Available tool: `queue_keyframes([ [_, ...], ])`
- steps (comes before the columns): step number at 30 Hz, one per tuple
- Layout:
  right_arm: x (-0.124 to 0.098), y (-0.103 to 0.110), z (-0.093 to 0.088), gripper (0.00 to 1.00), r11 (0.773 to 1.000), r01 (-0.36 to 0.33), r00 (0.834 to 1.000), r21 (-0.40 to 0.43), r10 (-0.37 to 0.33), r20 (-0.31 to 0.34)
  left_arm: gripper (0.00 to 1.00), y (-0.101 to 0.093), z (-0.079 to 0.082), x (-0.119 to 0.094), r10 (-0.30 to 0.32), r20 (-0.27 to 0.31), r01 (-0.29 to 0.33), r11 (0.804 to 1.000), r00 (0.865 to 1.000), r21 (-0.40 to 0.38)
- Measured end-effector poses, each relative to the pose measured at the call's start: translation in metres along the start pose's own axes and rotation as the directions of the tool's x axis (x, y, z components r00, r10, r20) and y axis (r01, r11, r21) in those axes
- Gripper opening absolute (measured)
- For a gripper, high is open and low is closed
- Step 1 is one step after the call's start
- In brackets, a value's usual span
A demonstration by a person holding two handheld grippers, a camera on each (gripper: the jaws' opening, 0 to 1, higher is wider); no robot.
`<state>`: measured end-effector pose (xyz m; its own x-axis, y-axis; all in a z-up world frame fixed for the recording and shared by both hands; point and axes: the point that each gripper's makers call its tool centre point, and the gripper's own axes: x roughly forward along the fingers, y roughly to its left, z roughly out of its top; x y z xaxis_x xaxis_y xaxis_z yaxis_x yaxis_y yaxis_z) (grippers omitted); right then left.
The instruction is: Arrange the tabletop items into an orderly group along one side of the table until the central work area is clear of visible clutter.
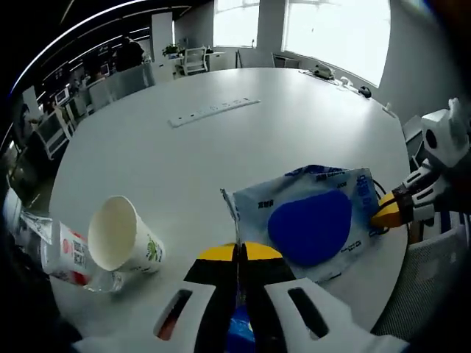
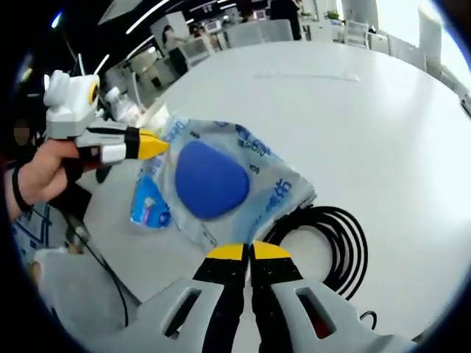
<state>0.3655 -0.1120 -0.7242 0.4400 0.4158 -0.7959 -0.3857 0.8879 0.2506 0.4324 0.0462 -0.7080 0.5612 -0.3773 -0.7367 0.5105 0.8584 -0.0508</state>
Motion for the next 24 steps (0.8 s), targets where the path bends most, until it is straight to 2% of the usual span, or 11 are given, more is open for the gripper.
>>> queue_keyframes([
  [6, 0.001, -0.01, 0.007, 0.0, 1.0, 0.007, 1.0, -0.018, -0.007, 0.0, 0.0, -0.005, -0.003, -0.003, -0.001, 0.002, 0.001, 1.0, 1.0, -0.001],
  [15, 0.008, -0.012, 0.017, 0.0, 0.999, 0.002, 1.0, -0.035, -0.002, -0.002, 0.0, 0.001, -0.002, -0.006, 0.014, 0.006, -0.014, 1.0, 1.0, -0.014],
  [24, 0.022, -0.02, 0.044, 0.0, 0.999, -0.001, 1.0, -0.049, 0.001, -0.001, 0.0, 0.016, 0.003, 0.004, 0.066, 0.007, -0.065, 0.996, 0.998, -0.061],
])
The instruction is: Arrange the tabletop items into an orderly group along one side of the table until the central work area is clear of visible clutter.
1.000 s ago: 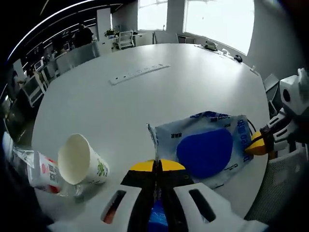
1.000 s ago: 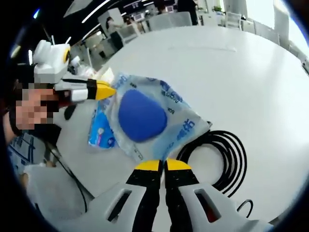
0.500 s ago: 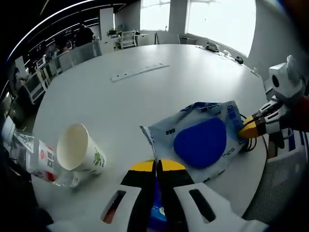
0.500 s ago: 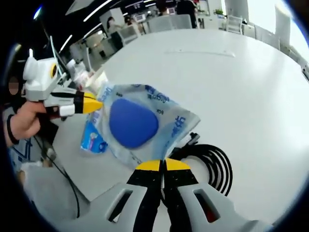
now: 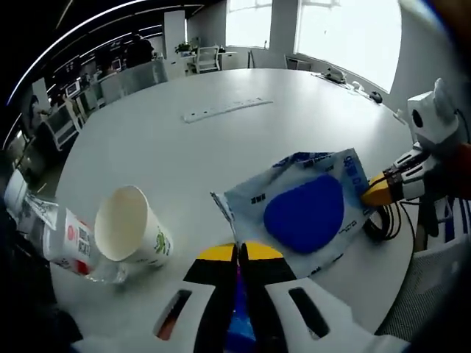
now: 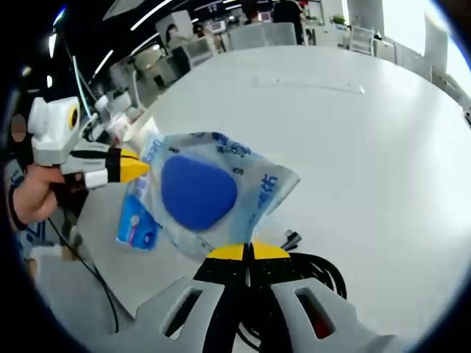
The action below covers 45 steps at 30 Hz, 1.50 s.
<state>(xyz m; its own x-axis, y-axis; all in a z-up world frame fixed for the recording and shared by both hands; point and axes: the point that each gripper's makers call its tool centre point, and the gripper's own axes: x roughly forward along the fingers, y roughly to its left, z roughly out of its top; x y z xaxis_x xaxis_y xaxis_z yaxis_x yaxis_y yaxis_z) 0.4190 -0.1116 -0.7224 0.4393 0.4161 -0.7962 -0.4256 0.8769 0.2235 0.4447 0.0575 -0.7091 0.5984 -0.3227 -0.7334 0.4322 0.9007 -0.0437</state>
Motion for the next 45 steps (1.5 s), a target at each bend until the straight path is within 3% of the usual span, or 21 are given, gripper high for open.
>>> queue_keyframes([
  [10, 0.018, -0.007, 0.025, 0.0, 1.0, -0.012, 1.0, -0.01, 0.012, -0.001, 0.0, 0.02, 0.012, 0.012, 0.05, -0.002, -0.05, 0.997, 0.999, -0.05],
  [26, 0.047, -0.015, 0.033, 0.0, 1.0, -0.022, 0.999, 0.006, 0.022, -0.031, 0.0, 0.032, 0.008, 0.031, 0.084, -0.051, -0.087, 0.994, 0.995, -0.068],
  [45, 0.056, -0.025, 0.037, 0.0, 0.999, -0.014, 0.999, 0.029, 0.016, -0.045, 0.05, 0.035, -0.003, 0.043, 0.084, -0.095, -0.092, 0.992, 0.992, -0.086],
])
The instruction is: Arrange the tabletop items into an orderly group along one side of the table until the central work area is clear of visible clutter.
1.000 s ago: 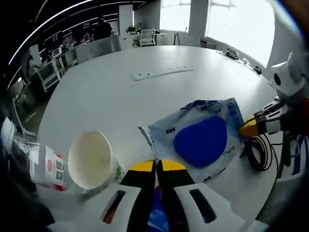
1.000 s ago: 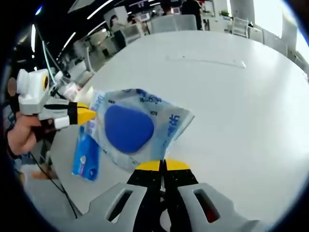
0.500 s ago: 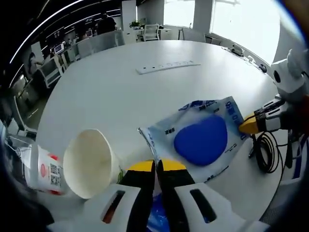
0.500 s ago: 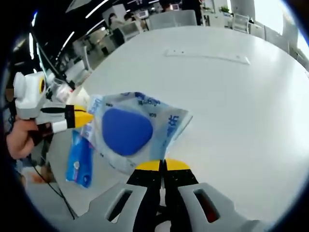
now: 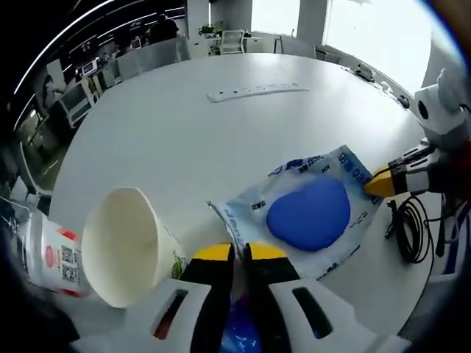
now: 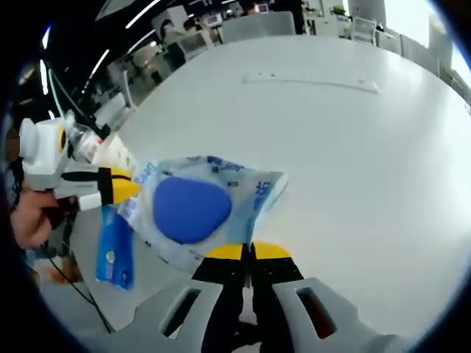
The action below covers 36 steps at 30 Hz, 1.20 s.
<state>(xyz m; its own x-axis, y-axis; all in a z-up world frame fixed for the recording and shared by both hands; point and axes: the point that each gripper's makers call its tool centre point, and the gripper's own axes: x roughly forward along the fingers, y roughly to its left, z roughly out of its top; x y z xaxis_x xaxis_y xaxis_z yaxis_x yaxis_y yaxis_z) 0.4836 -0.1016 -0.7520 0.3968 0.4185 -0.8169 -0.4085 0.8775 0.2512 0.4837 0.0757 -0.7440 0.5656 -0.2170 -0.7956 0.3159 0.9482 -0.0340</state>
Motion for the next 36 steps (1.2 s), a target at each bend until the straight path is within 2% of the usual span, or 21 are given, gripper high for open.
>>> queue_keyframes([
  [2, 0.0, -0.001, 0.0, 0.01, 1.0, 0.001, 1.0, -0.009, -0.001, 0.003, 0.06, 0.0, -0.001, 0.0, -0.009, 0.001, 0.009, 1.0, 1.0, -0.004],
  [4, 0.001, -0.001, 0.001, 0.02, 0.999, 0.002, 1.0, -0.051, -0.002, 0.007, 0.09, 0.001, -0.002, -0.001, -0.009, 0.0, 0.009, 1.0, 1.0, -0.005],
  [5, 0.001, -0.002, 0.001, 0.03, 0.995, 0.002, 1.0, -0.098, -0.002, 0.008, 0.1, 0.001, -0.003, -0.002, -0.013, 0.004, 0.013, 1.0, 1.0, -0.013],
  [13, -0.001, -0.002, -0.001, 0.04, 0.998, -0.003, 1.0, -0.064, 0.005, 0.024, 0.15, 0.0, -0.011, -0.009, -0.025, 0.014, 0.025, 0.999, 1.0, -0.046],
  [20, -0.004, -0.001, -0.004, 0.04, 0.997, -0.01, 1.0, -0.073, 0.012, 0.025, 0.17, 0.0, -0.013, -0.015, -0.031, 0.028, 0.033, 0.997, 0.999, -0.072],
  [27, -0.006, 0.001, -0.001, 0.06, 0.994, -0.025, 0.999, -0.105, 0.03, 0.045, 0.13, -0.003, -0.019, -0.015, -0.055, 0.028, 0.057, 0.995, 0.998, -0.086],
  [33, -0.005, 0.002, -0.002, 0.03, 0.994, -0.031, 0.999, -0.104, 0.036, 0.04, 0.04, -0.008, -0.019, -0.013, -0.061, 0.027, 0.063, 0.995, 0.998, -0.08],
  [36, -0.003, 0.001, 0.0, 0.01, 0.995, -0.027, 0.999, -0.096, 0.031, 0.04, 0.01, -0.005, -0.017, -0.013, -0.051, 0.04, 0.056, 0.989, 0.998, -0.135],
])
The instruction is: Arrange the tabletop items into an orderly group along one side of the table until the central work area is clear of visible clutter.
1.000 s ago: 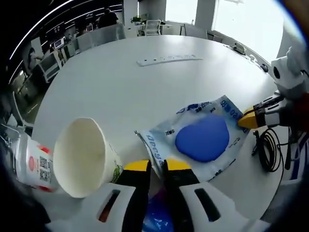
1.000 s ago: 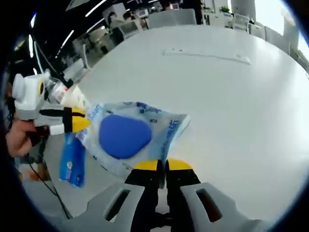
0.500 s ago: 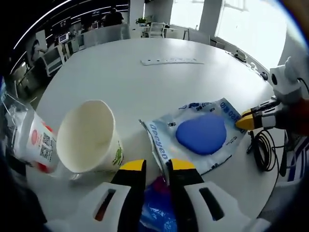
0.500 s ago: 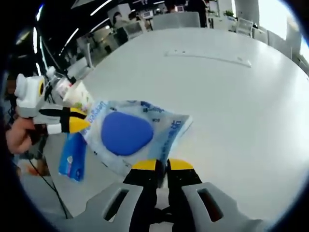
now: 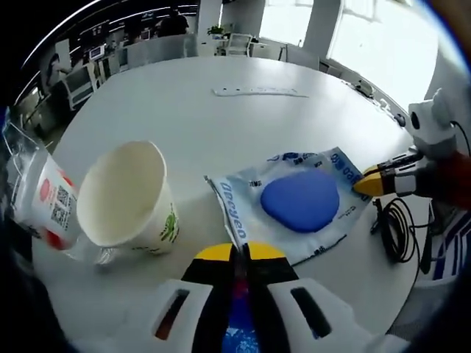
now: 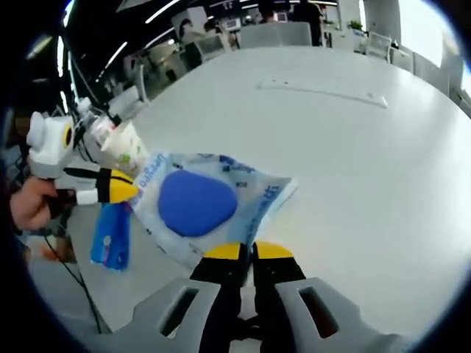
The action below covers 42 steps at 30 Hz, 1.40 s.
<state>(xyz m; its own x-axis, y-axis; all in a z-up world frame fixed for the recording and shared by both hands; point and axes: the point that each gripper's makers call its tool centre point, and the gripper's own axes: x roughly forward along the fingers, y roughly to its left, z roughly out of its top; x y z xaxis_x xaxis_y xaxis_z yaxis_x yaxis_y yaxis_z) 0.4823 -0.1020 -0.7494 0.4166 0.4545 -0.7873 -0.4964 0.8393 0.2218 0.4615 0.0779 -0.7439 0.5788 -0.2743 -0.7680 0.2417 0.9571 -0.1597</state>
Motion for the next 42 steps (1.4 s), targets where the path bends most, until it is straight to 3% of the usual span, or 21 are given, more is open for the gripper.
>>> queue_keyframes([
  [14, 0.014, 0.007, 0.014, 0.02, 1.0, -0.02, 1.0, -0.017, 0.02, 0.001, 0.01, 0.017, 0.007, 0.002, 0.06, 0.015, -0.06, 0.998, 0.998, -0.018],
  [23, 0.015, 0.005, 0.013, 0.04, 1.0, -0.017, 1.0, -0.022, 0.017, -0.003, 0.01, 0.016, 0.007, 0.002, 0.051, 0.016, -0.051, 0.998, 0.999, -0.032],
  [27, 0.015, 0.003, 0.013, 0.08, 0.999, -0.007, 1.0, -0.05, 0.007, -0.005, 0.04, 0.017, 0.007, 0.001, 0.046, 0.014, -0.046, 0.998, 0.999, -0.037],
  [31, 0.014, 0.002, 0.01, 0.2, 0.998, -0.003, 1.0, -0.062, 0.002, -0.015, 0.12, 0.016, 0.005, 0.001, 0.038, 0.003, -0.038, 0.999, 0.999, -0.039],
  [42, 0.01, 0.003, 0.008, 0.19, 0.998, -0.001, 1.0, -0.058, 0.001, -0.007, 0.2, 0.014, -0.002, -0.01, 0.038, -0.002, -0.038, 0.999, 0.999, -0.021],
])
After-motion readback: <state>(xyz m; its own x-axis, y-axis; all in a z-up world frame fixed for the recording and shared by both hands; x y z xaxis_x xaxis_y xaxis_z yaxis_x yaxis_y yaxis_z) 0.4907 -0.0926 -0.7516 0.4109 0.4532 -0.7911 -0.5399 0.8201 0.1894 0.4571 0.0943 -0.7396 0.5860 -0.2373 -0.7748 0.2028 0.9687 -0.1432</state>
